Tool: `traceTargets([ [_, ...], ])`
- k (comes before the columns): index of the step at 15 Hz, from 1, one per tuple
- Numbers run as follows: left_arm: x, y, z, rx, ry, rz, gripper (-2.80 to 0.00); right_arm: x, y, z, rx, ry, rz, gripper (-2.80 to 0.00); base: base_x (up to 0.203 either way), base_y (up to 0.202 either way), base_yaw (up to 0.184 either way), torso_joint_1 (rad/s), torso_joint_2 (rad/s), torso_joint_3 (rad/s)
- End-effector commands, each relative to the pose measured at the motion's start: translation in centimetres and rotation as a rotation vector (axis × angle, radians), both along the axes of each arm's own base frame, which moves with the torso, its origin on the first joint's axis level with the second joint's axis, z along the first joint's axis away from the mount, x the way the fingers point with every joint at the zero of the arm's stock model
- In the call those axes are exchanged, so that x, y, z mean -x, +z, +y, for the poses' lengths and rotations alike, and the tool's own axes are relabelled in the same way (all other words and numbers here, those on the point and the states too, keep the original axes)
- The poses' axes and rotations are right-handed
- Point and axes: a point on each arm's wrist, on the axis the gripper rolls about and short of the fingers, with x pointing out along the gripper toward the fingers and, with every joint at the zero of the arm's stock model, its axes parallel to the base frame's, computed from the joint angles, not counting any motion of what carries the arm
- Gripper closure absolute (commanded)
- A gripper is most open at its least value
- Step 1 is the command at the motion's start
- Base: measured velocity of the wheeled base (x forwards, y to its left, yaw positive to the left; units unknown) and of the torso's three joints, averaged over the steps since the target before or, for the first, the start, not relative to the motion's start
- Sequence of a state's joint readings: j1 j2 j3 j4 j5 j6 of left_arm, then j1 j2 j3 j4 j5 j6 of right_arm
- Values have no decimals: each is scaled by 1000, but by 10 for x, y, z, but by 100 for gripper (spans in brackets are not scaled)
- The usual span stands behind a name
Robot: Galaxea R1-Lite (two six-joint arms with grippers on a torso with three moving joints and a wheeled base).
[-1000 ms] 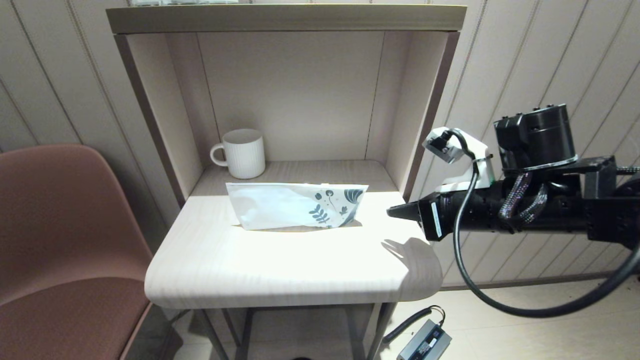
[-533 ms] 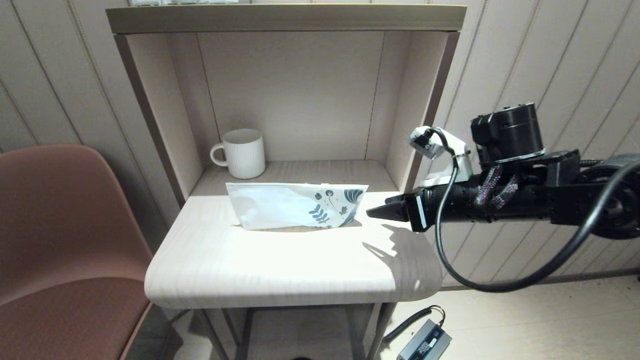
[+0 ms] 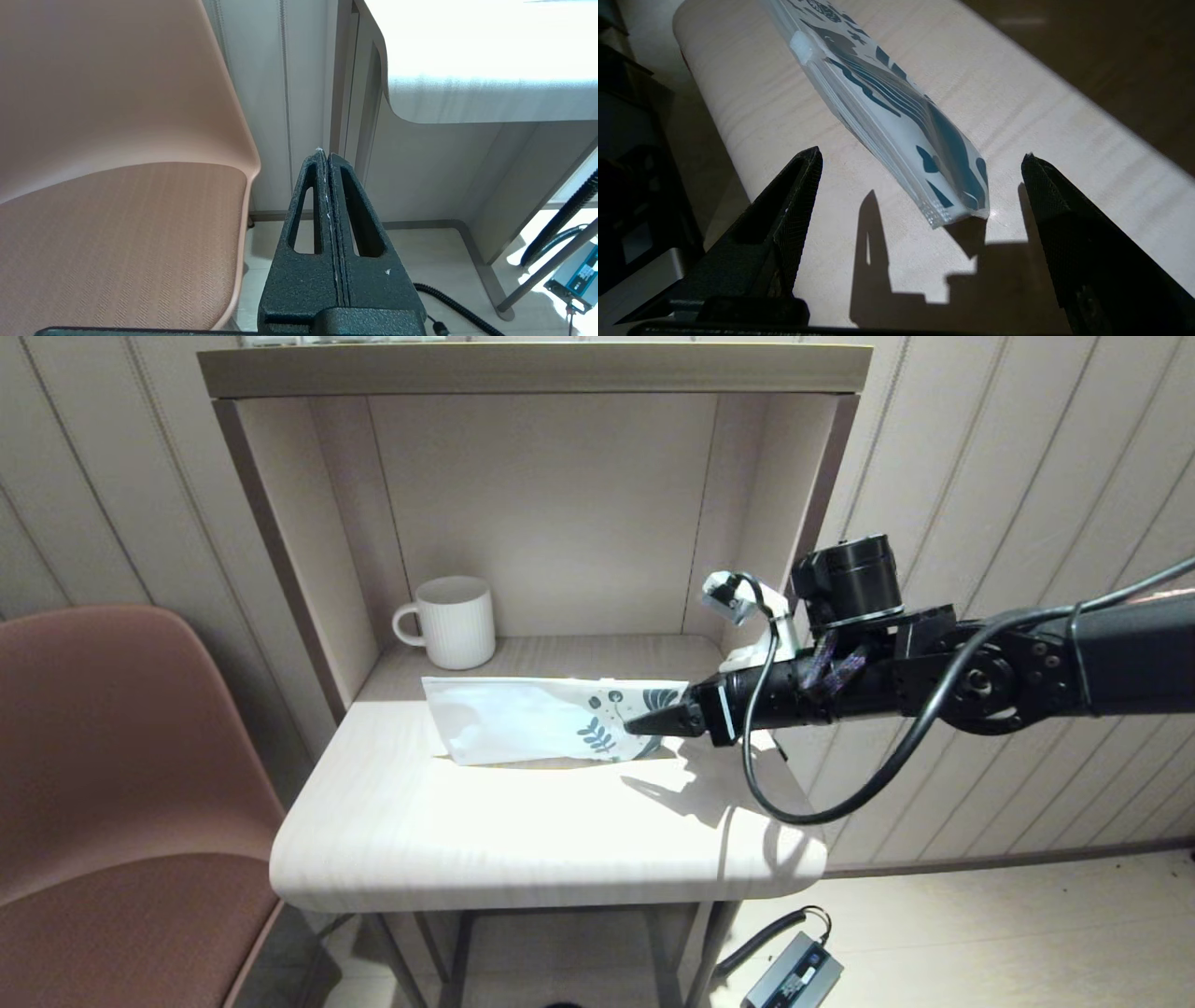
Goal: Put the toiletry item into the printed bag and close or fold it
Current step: Pick up the storage bag
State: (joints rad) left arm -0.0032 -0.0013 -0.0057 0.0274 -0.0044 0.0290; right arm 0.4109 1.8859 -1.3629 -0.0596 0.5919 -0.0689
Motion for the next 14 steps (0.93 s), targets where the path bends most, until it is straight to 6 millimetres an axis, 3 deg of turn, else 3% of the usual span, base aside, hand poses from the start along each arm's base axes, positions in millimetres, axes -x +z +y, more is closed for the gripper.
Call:
traceTargets([
  [1,0,0,0,0,0,1,0,-7,-5,5,4,21,-7,-280,0,0,0,0,0,0],
  [7,0,0,0,1,0,0,0,-16,-10,13,24,50,-38,-280,0,0,0,0,0,0],
  [14,0,0,0,1,0,0,0,-14,-5,19,26,73,-84,-280,0,0,0,0,0,0],
])
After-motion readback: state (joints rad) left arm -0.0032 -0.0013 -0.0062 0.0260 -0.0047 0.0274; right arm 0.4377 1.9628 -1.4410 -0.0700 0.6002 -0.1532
